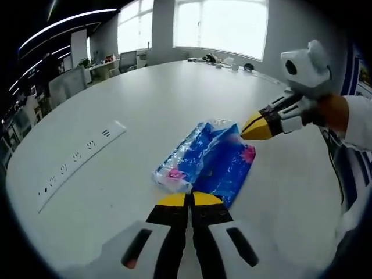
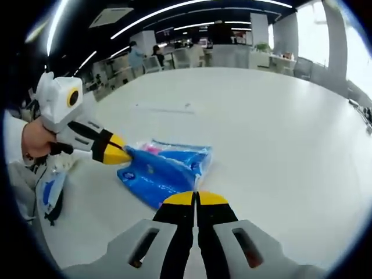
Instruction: Arrange the tabletop items into an orderly group along one side of the table until the central work area is clear of visible clutter.
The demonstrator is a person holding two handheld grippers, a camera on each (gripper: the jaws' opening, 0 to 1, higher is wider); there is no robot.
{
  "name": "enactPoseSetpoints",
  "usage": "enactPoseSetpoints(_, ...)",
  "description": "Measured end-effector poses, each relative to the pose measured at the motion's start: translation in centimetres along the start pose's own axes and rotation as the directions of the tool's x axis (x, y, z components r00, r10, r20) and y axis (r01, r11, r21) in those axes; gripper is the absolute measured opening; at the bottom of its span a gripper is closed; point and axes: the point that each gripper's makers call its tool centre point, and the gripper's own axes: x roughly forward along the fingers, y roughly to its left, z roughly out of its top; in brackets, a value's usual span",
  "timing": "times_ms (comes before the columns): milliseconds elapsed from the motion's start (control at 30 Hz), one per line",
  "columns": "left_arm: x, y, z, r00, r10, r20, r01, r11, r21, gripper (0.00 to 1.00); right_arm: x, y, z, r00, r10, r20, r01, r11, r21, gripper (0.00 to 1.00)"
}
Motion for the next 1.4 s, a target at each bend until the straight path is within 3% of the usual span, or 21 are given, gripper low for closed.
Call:
enactPoseSetpoints(300, 0.1, -0.1, 0.0, 1.0, -0.005, -0.006, 0.005, 1.0, 0.018, 0.01, 0.2, -0.3, -0.4, 1.0, 0.0, -0.007, 0.0, 1.0, -0.004, 0.0)
enactPoseSetpoints(400, 0.1, -0.2, -0.1, 1.0, -0.011, -0.007, 0.011, 1.0, -0.013, 0.05, 0.2, -0.3, -0.4, 1.0, 0.002, -0.005, -0.002, 1.0, 0.012, 0.0)
enactPoseSetpoints(867, -0.8, -0.4, 0.2, 1.0, -0.012, 0.0, 0.012, 0.999, -0.048, 0.21, 0.0, -0.8, -0.7, 1.0, -0.03, -0.006, 0.03, 0.999, 0.015, 0.19)
enactPoseSetpoints(1400, -2.8, -0.2, 1.6, 0.999, 0.008, 0.04, -0.006, 0.999, -0.049, 0.36, -1.4, -0.2, 0.8, 0.998, -0.047, 0.032, 0.046, 0.999, 0.019, 0.28)
